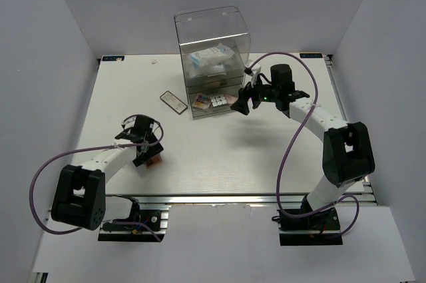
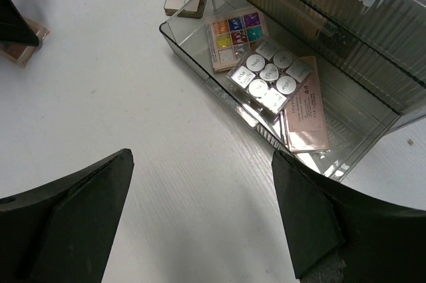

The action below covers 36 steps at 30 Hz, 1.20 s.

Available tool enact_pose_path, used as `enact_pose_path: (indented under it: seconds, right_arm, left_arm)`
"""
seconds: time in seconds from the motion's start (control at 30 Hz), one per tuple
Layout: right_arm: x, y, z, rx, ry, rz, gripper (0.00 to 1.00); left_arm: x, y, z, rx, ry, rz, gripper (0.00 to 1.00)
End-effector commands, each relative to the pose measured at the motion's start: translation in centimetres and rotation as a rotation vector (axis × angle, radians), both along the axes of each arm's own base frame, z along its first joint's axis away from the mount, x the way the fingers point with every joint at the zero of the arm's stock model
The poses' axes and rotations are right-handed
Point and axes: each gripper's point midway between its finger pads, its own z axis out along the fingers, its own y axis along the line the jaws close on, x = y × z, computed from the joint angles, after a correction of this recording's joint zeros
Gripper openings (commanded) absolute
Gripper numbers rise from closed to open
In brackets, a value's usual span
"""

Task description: Organize the makeup

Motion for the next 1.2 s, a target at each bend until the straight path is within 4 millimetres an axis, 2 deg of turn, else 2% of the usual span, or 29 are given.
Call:
enact_pose_path:
  seconds: [0.0,0.03,0.13,0.17,0.27,0.3,0.33,0.4,0.47,0.5,0.57,0.6,0.7,0.73,0.77,0.83,0.97,1.07,1.17]
  right_arm:
    - [0.6,0.1,2.2,0.041,-0.039,0.005,0.89]
    - [0.6,-0.1,2.2,0.041,-0.038,0.003,0.89]
    - [0.8,-0.5,2.4,0.044,-0.042,-0.005,0.89]
    - [1.0,-0.7,2.5,0.042,-0.047,-0.009,0.89]
    - [1.3,-1.3,2.8,0.032,-0.068,-0.020,0.89]
    - [1.5,-1.7,2.8,0.031,-0.074,-0.029,0.89]
    - [1.6,-1.9,2.8,0.030,-0.074,-0.033,0.89]
    - [1.9,-2.5,2.9,0.027,-0.077,-0.046,0.89]
    - [2.2,-3.0,3.0,0.026,-0.081,-0.057,0.89]
    - [2.2,-3.1,2.9,0.025,-0.080,-0.061,0.89]
    - [2.3,-3.5,3.0,0.026,-0.081,-0.068,0.89]
    - [2.3,-3.6,3.0,0.026,-0.081,-0.071,0.89]
    - [2.1,-3.9,3.1,0.027,-0.084,-0.074,0.89]
    - [2.0,-3.9,3.3,0.029,-0.085,-0.074,0.89]
    - [1.9,-4.2,3.2,0.028,-0.084,-0.079,0.89]
    - [1.8,-4.4,3.2,0.029,-0.083,-0.082,0.89]
    - [1.6,-5.1,2.9,0.032,-0.078,-0.095,0.89]
    - [1.4,-5.5,2.5,0.031,-0.069,-0.102,0.89]
    - [1.2,-5.8,2.3,0.032,-0.065,-0.108,0.89]
  left_arm:
    - [-0.7,-1.3,-1.4,-0.085,0.017,-0.022,0.60]
    - [-0.5,-1.6,-1.2,-0.092,0.007,-0.039,0.49]
    - [1.3,-2.6,0.6,-0.135,-0.073,-0.079,0.34]
    - [2.6,-3.1,2.3,-0.156,-0.135,-0.092,0.27]
    - [4.6,-4.9,5.2,-0.234,-0.232,-0.134,0.18]
    - [5.9,-5.9,7.2,-0.266,-0.301,-0.156,0.16]
    - [6.6,-6.6,8.2,-0.293,-0.332,-0.163,0.15]
    - [8.0,-9.3,10.7,-0.366,-0.397,-0.215,0.15]
    - [9.4,-11.3,12.4,-0.411,-0.451,-0.252,0.15]
    - [10.1,-13.1,12.8,-0.437,-0.448,-0.272,0.14]
    - [11.5,-15.2,13.8,-0.481,-0.485,-0.301,0.14]
    - [11.8,-16.5,14.1,-0.495,-0.491,-0.319,0.14]
    - [14.5,-19.0,14.5,-0.529,-0.513,-0.321,0.15]
    - [15.8,-19.7,15.6,-0.539,-0.540,-0.325,0.15]
    - [16.7,-20.0,14.4,-0.528,-0.523,-0.314,0.16]
    - [18.1,-20.8,15.0,-0.546,-0.544,-0.303,0.17]
    - [21.0,-21.4,15.0,-0.540,-0.609,-0.278,0.18]
    - [22.3,-21.4,15.2,-0.516,-0.658,-0.261,0.18]
    - [23.0,-21.4,14.5,-0.476,-0.680,-0.265,0.19]
